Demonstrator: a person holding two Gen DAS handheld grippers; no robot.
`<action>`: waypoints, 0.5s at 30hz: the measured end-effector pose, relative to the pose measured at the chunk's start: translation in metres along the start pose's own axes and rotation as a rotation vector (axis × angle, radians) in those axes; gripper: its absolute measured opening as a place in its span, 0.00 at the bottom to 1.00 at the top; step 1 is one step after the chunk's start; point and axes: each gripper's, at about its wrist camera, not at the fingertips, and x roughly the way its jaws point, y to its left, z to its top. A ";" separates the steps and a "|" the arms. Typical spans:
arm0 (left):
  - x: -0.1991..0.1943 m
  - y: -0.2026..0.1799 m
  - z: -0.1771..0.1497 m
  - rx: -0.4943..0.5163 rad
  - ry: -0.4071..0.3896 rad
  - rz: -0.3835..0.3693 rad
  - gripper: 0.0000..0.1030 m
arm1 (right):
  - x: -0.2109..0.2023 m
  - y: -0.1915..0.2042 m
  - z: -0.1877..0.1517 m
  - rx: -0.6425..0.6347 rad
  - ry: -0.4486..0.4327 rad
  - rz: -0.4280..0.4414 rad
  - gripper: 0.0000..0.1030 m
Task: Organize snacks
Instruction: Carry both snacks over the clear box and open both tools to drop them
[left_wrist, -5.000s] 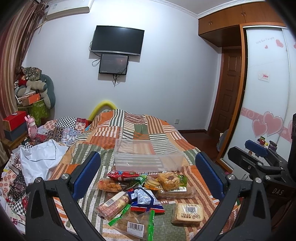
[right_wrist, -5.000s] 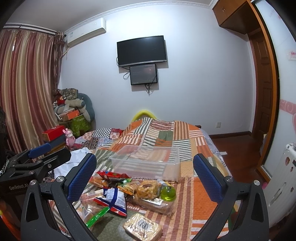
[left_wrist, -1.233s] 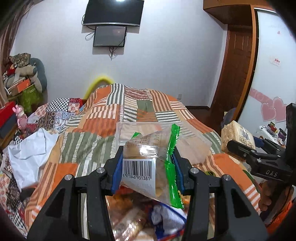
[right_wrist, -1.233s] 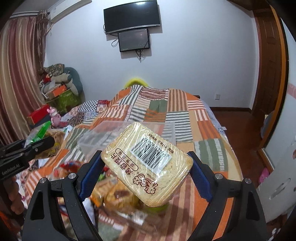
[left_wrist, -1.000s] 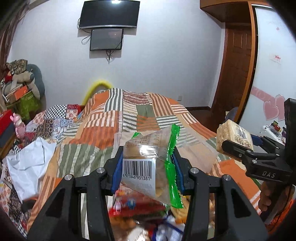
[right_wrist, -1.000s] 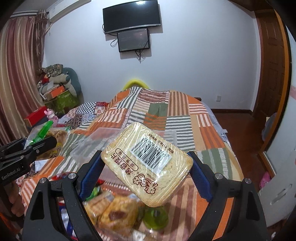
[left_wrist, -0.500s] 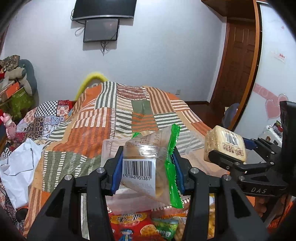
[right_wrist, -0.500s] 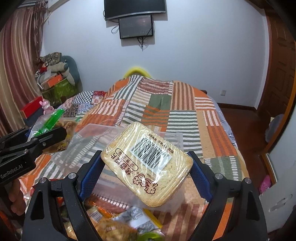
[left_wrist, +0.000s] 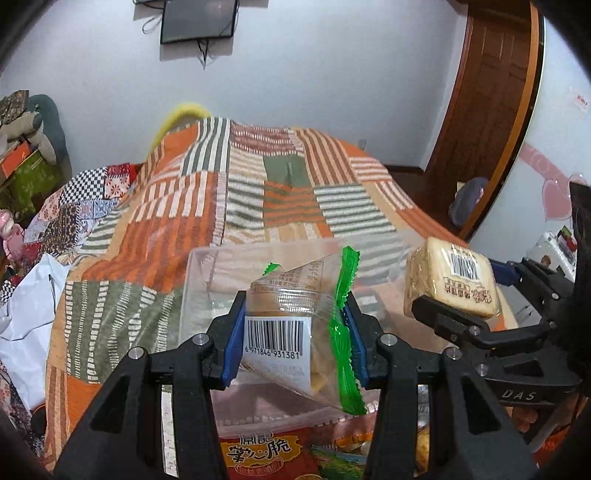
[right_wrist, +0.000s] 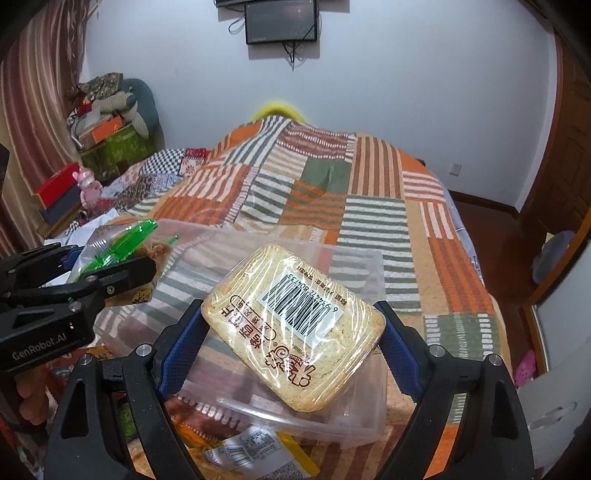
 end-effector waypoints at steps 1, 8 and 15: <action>0.002 -0.001 -0.001 0.004 0.004 -0.001 0.46 | 0.001 0.000 0.000 -0.001 0.005 0.000 0.84; 0.007 -0.002 -0.004 0.015 0.019 0.011 0.49 | 0.007 0.001 -0.002 -0.017 0.029 0.005 0.84; -0.005 -0.005 -0.006 0.024 0.007 -0.002 0.49 | 0.005 0.006 0.000 -0.050 0.032 -0.015 0.85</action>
